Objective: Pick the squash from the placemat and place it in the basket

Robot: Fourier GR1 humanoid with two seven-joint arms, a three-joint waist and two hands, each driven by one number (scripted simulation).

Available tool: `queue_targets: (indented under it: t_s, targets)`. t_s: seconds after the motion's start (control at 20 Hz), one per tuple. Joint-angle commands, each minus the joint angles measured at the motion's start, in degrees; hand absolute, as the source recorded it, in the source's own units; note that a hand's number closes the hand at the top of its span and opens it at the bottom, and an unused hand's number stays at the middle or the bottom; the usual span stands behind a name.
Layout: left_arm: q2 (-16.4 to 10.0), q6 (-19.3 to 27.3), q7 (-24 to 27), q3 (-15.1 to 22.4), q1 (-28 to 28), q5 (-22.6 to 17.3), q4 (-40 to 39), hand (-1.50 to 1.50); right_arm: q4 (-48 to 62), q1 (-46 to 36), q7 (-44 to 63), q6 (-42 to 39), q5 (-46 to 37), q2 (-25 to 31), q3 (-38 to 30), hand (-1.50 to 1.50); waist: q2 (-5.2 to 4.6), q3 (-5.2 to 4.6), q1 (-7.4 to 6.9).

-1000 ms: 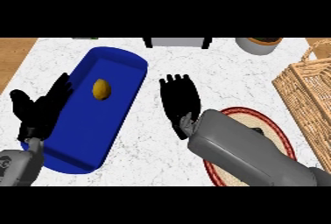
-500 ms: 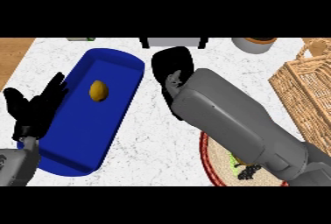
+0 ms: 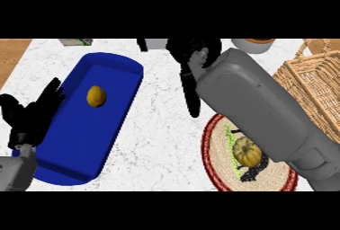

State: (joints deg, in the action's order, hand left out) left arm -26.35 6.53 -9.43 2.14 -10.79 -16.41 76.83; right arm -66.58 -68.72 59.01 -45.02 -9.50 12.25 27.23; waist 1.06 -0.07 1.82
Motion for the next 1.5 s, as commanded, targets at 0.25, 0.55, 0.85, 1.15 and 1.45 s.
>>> queue_targets:
  t_s: [0.25,0.55,0.85,1.15,1.45]
  targets:
    - [2.44,1.13,-0.7,0.73,-1.52,1.58,-0.36,0.0,-20.64,14.29,11.83,-1.66,1.69,5.87,1.42,-1.5,-0.4,0.07,0.45]
    - [0.67,-0.82,-1.68,-1.31,1.11,0.55,3.16,0.0,-32.32,28.62,6.11,3.49,-6.73,10.74,4.33,-1.5,-0.74,0.11,-1.08]
    - [2.95,0.5,-1.79,0.06,0.4,3.35,3.36,0.0,-34.8,40.61,-4.68,11.13,-18.19,12.27,4.36,-1.5,-1.05,0.14,-1.66]
    - [2.62,-2.34,-3.21,-2.43,-4.09,3.2,0.39,0.0,-33.31,47.68,-10.96,13.03,-25.61,11.77,4.04,-1.5,-1.07,0.08,-1.57]
    - [3.85,-3.41,-2.39,-2.81,3.4,3.96,7.12,0.0,-25.15,46.62,-14.7,8.65,-27.5,11.12,0.57,-1.5,-1.01,0.08,-2.2]
